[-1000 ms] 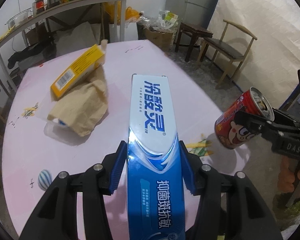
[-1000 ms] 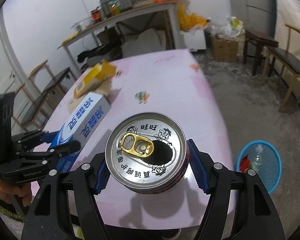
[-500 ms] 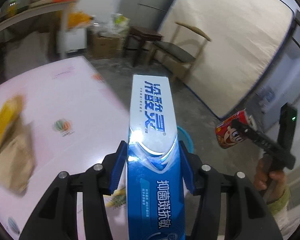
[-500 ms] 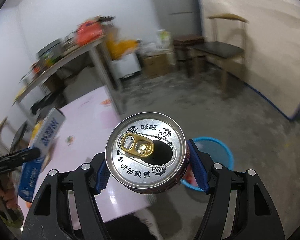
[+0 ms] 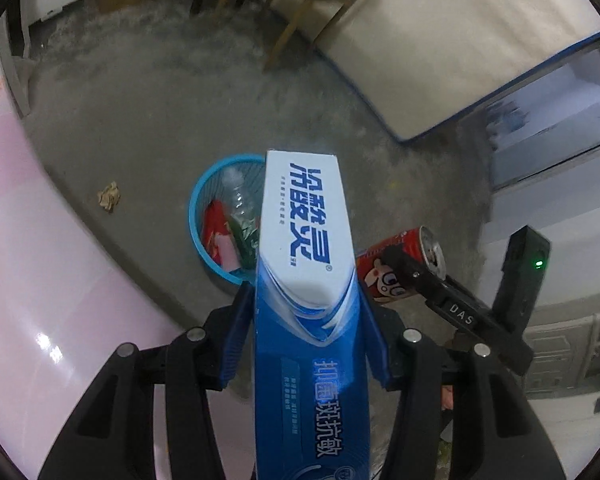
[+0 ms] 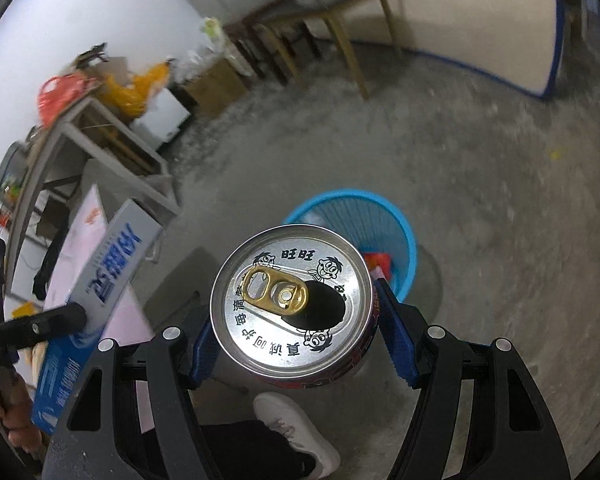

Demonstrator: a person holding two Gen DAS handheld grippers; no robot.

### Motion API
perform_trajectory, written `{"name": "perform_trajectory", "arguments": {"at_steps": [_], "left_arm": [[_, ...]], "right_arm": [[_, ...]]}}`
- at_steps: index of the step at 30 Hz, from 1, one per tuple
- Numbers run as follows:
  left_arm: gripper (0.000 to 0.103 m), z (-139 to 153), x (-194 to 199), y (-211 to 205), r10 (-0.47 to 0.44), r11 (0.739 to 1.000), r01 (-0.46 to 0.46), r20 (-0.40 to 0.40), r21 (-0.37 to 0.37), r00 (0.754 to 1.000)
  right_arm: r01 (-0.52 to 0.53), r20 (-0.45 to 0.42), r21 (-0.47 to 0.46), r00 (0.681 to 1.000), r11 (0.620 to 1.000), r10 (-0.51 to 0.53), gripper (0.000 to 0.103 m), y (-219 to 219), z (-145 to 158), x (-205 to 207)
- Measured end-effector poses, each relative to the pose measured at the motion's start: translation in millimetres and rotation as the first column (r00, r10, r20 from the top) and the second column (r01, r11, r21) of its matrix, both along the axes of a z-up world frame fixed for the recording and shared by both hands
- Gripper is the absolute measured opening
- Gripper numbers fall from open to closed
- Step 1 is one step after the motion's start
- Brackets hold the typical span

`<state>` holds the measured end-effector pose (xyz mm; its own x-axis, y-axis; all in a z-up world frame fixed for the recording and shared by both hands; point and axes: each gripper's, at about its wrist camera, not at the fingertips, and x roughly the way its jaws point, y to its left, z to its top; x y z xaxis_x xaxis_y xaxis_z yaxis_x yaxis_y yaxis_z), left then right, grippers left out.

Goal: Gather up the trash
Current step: 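Open both grippers over the wastebasket to drop the toothpaste box and can, then move both tools back to the table toward the medicine box and paper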

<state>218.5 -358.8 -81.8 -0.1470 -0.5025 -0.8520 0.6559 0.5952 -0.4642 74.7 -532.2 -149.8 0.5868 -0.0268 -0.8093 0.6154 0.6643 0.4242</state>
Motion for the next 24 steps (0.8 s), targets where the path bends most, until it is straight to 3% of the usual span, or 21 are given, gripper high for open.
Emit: {"name": "perform_trajectory", "arguments": {"at_steps": [4,6,9,17,24], "left_arm": [[0.051,-20,11,-48,0.006,0.997,-0.008,0.025,0.076,1.0],[0.068,-23,21,-70,0.027,0.996,-0.031,0.045,0.082,0.999],[0.072,-22,21,-79,0.057,0.996,-0.061,0.067,0.071,0.996],[0.073,6,17,-46,0.069,0.998,-0.07,0.088,0.002,0.994],[0.076,41,1,14,0.088,0.994,-0.078,0.138,-0.08,0.986]], "right_arm": [[0.038,0.001,0.056,0.999,0.998,-0.038,0.066,-33,-25,19],[0.05,0.0,0.091,0.999,0.995,-0.05,0.071,-50,-39,24],[0.065,-0.017,0.097,0.998,0.993,-0.063,0.075,-62,-53,34],[0.072,0.002,0.084,0.997,0.994,-0.072,0.075,-52,-54,13],[0.061,0.049,0.074,0.997,0.995,-0.065,0.075,-33,-35,-28]]}}
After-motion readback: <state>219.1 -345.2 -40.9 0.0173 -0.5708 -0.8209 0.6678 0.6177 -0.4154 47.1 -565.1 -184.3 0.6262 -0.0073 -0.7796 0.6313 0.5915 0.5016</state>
